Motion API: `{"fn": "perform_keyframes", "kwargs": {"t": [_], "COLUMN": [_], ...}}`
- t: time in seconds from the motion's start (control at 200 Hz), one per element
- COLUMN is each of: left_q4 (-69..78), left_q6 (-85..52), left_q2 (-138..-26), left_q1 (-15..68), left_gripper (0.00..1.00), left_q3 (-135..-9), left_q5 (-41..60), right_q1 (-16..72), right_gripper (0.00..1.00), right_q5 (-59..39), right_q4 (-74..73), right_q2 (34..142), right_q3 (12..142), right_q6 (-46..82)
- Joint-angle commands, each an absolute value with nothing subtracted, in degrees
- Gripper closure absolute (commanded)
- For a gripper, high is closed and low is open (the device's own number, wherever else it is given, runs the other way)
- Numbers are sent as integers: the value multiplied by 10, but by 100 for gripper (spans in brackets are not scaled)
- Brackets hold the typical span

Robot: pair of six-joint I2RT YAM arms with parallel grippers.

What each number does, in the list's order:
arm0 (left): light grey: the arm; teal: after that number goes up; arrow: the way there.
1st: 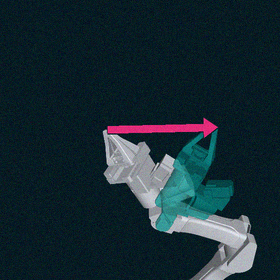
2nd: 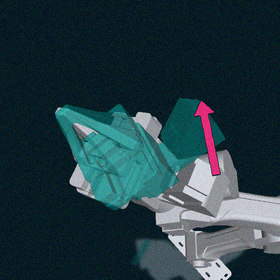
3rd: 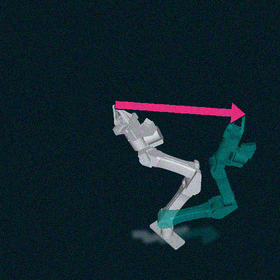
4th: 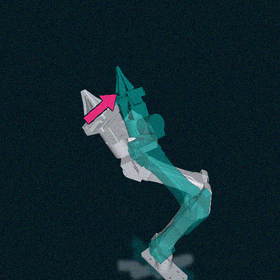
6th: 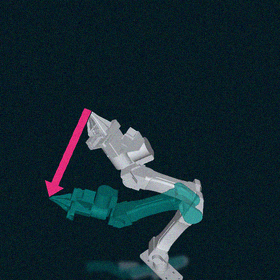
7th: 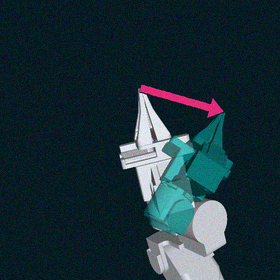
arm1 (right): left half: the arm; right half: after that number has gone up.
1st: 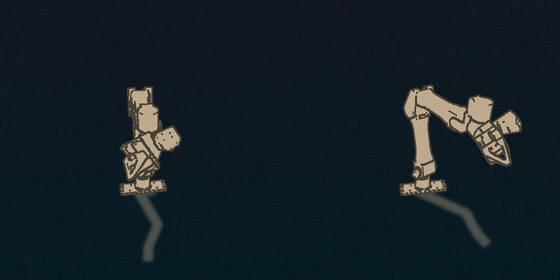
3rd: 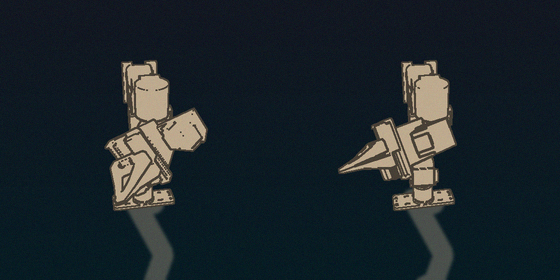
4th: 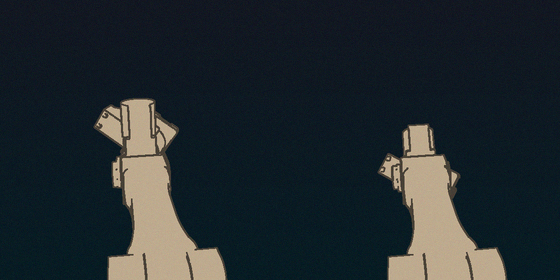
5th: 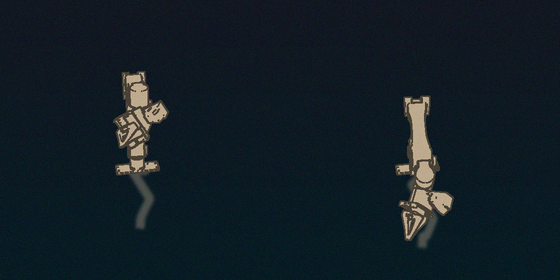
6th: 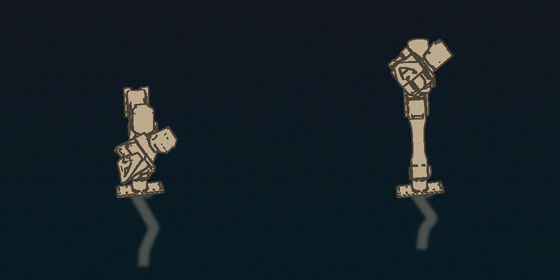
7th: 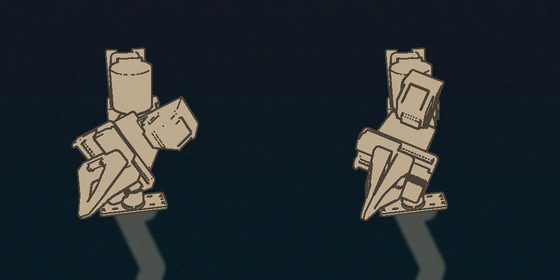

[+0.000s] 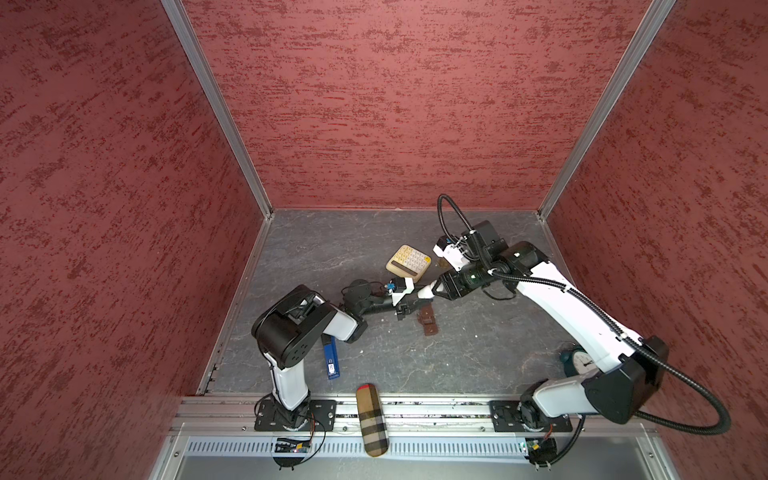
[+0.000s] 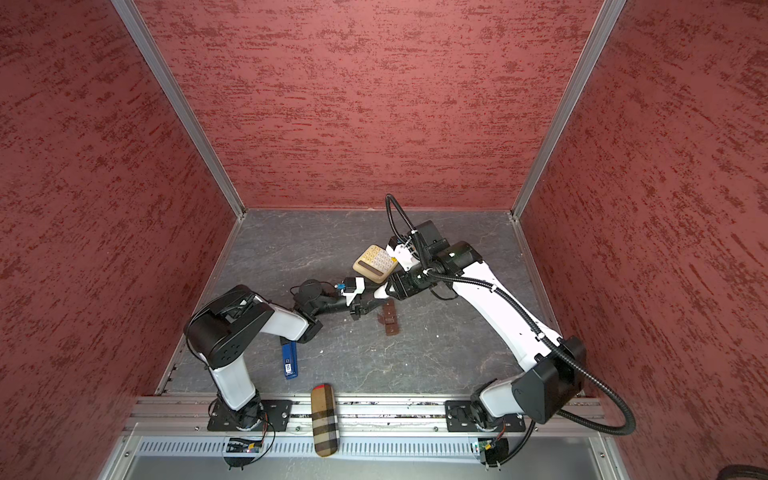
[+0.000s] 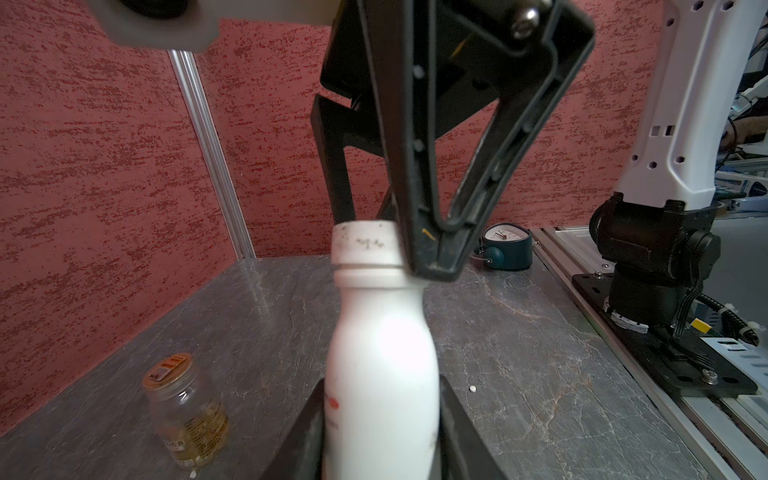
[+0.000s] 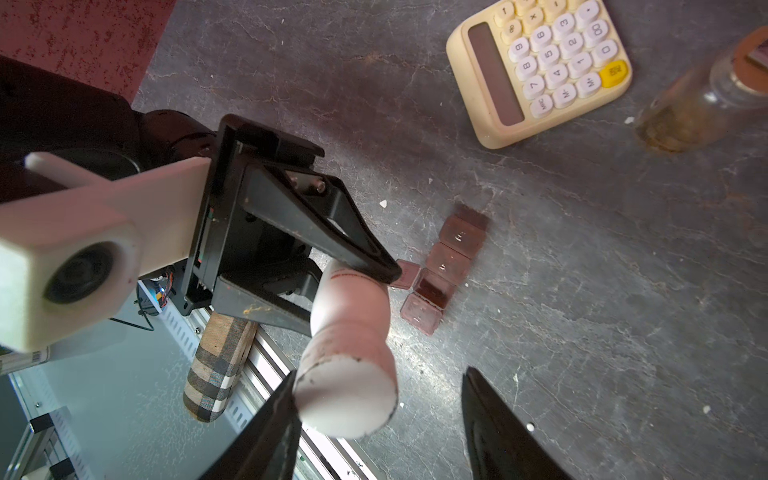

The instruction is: Sort the pills into containers

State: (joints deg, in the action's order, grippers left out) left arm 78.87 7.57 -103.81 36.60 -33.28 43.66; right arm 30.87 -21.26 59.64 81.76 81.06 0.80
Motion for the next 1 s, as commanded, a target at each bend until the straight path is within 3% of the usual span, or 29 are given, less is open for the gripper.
{"fn": "perform_keyframes", "kwargs": {"t": [0.0, 0.992], "left_q4": [801, 809], "left_q6": [82, 80], "left_q2": [-1031, -1027], "left_q1": [366, 358], "left_gripper": [100, 100], "left_q3": [-330, -325], "left_q5": [432, 427], "right_q1": [310, 296], "right_gripper": [39, 38], "right_q5": [-187, -137], "right_q4": [607, 630], "right_q2": [811, 786], "right_q3": [818, 801], "right_q6": [-8, -14]}}
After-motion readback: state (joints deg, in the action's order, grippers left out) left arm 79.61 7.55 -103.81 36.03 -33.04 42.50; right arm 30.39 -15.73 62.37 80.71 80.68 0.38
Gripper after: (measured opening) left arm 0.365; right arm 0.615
